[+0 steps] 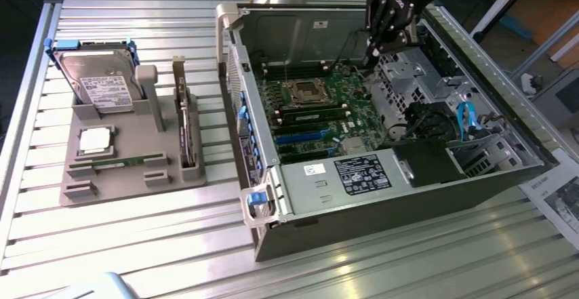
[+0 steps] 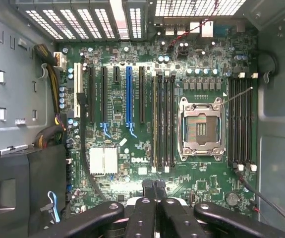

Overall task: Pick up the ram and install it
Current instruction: 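Press down the ram until it locks into place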

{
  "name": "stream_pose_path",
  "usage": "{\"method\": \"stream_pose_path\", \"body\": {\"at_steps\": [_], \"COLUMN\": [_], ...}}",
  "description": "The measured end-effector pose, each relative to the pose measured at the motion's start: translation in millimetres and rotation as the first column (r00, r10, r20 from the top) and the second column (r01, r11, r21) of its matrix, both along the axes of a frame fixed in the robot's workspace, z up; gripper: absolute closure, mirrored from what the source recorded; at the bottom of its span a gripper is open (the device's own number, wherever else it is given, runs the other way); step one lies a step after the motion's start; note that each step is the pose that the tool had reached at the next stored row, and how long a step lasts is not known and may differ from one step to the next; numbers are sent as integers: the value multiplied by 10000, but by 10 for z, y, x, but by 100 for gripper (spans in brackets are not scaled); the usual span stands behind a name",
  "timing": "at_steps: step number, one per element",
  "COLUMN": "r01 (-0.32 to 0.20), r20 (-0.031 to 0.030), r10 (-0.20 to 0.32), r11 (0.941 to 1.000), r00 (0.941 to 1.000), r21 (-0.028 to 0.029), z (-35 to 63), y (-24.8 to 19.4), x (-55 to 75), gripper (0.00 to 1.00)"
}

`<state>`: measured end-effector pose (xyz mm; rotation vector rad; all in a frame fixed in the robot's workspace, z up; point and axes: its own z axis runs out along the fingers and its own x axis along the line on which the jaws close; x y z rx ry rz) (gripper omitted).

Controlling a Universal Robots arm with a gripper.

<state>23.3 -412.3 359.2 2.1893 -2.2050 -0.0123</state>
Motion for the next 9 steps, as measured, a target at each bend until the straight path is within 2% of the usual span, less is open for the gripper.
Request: {"method": "stream_pose_path", "body": {"at_steps": [2,9], "r01": [-1,-1], "r20": [0,0], "r10": [1,1], "r11": [10000,10000], "r00": [10000,10000], "r21": [1,0], "z": [-26,-227], "y": [0,0], "x": [0,0], "gripper": [90,90]}}
